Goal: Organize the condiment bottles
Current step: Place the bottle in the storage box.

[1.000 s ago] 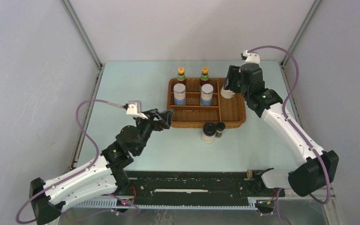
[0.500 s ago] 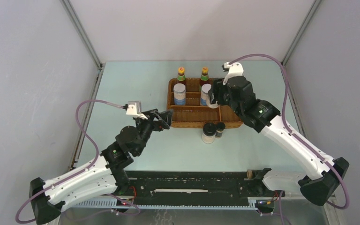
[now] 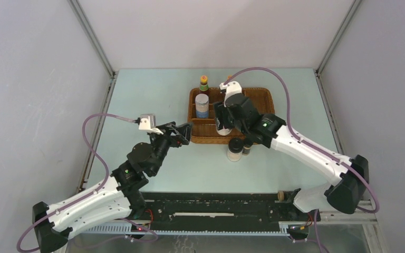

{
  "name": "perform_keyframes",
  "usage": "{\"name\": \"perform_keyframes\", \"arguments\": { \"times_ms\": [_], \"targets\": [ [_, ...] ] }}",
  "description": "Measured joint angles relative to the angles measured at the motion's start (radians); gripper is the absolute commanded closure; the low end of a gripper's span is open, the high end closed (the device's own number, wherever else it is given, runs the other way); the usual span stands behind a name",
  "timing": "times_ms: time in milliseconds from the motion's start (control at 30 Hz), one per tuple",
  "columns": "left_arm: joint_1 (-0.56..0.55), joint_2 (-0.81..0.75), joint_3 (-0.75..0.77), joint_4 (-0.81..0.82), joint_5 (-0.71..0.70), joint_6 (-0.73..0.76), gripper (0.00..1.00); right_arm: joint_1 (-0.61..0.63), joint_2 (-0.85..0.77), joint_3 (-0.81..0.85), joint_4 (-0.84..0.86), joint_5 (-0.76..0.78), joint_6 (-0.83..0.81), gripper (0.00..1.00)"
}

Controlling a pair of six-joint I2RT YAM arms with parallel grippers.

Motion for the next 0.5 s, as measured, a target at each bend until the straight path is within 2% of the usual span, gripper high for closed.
{"name": "perform_keyframes", "arguments": {
  "times_ms": [500],
  "targets": [
    [0.0, -0.01, -0.004, -0.001, 0.001, 0.011, 0.13, 0.013, 0.198, 0.098, 0.051, -0.066, -0.023, 1.0]
  ]
}}
